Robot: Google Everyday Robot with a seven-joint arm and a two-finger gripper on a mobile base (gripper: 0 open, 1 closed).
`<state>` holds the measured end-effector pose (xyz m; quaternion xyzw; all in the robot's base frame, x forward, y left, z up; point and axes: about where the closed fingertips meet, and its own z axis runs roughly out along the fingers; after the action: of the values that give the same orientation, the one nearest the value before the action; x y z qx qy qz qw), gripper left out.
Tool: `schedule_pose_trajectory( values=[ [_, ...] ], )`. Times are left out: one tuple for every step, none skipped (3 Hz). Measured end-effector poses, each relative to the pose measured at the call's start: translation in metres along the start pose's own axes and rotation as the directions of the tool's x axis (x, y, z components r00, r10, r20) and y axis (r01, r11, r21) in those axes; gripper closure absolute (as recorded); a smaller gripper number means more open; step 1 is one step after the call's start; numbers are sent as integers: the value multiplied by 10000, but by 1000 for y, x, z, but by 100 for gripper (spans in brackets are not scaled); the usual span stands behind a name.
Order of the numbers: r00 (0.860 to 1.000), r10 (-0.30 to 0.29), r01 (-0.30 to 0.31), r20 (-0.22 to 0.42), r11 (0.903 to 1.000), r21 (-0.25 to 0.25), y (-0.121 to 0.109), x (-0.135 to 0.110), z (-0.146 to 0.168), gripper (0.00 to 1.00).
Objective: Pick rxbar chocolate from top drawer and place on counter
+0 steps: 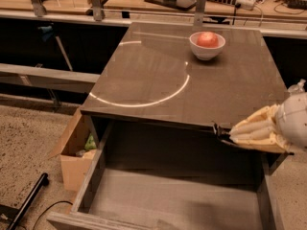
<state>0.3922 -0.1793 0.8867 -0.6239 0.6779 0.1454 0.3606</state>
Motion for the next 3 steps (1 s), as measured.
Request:
schedule_pose_trajectory(
  values=[
    [9939,-1059,1066,-317,9941,195,-36,-29,-10,100],
    [9758,-2123,2150,-518,9752,531,-69,-49,5,100],
    [9563,-2832,2896,-733,9518,1006,-100,-55,33,100]
  ],
)
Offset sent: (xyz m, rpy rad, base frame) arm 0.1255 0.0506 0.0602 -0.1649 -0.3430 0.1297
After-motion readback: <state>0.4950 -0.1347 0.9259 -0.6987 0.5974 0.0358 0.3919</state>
